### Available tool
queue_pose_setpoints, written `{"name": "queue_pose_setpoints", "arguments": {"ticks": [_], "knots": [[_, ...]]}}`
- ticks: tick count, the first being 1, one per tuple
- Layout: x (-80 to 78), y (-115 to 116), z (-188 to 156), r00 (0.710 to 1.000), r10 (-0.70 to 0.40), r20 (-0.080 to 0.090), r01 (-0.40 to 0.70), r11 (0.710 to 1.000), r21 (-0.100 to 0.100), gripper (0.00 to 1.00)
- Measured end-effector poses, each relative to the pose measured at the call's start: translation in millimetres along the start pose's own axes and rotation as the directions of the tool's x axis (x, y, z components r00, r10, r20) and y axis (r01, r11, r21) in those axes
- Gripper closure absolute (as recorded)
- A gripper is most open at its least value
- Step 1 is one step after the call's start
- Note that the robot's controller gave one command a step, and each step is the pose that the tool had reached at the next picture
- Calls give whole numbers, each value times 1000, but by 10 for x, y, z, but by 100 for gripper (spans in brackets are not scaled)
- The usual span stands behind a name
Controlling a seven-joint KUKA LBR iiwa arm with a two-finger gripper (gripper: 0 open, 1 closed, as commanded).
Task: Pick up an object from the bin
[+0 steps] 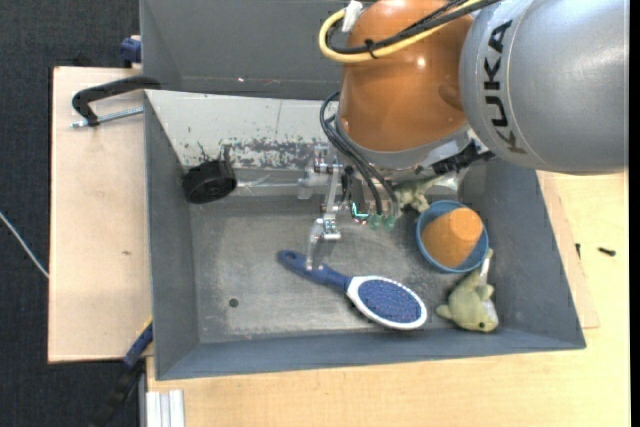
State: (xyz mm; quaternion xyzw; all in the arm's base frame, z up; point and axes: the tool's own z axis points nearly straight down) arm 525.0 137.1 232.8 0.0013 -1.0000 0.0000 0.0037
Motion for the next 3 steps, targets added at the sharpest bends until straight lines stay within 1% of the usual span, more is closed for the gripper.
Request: {"name": "queue_pose_setpoints", "arguments": {"ticks": [1,2,3], "knots": [[25,-173,1591,996,-84,2,84,996,1,0],[7,-169,1548,997,-82,8,82,997,-1,100],[-160,-12,125,976,-218,21,218,976,0,100]]}}
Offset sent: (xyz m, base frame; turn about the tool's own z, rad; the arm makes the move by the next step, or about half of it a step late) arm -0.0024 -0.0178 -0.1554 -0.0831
